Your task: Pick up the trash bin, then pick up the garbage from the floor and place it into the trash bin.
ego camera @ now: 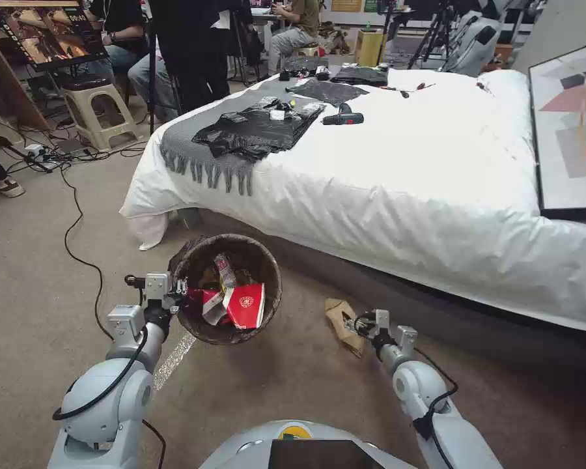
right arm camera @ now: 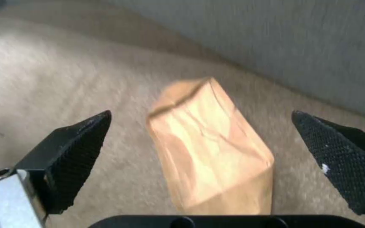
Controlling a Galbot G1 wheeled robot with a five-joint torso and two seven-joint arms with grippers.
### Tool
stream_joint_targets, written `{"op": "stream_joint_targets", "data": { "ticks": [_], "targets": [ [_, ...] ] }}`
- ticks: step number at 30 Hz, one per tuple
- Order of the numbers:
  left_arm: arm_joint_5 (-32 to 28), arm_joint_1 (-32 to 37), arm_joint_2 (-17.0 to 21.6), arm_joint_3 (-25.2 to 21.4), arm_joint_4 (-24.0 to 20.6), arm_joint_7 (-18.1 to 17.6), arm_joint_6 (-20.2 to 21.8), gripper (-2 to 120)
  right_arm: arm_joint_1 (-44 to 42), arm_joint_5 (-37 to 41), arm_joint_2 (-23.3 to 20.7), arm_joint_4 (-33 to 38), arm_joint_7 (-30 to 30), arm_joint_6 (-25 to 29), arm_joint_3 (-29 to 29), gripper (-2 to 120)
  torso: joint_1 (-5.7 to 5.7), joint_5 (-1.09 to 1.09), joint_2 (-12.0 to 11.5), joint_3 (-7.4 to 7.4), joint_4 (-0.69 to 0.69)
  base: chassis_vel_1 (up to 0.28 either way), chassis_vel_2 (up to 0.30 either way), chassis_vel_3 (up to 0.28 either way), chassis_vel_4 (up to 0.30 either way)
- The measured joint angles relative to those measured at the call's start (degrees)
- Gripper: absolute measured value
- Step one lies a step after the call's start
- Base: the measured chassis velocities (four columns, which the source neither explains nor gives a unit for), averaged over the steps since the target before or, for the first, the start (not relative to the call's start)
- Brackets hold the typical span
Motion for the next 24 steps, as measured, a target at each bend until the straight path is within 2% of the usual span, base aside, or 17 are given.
{"op": "stream_joint_targets", "data": {
  "ticks": [24],
  "targets": [
    [-0.4,0.1,0.6,0.1,0.5,0.6,-0.5,3,8.9,-2.4,1.3,-15.3,0.4,0.9,-3.7,100,0.00,0.00,0.0,0.00,0.00,0.000,0.000,0.000,0.000]
  ]
}}
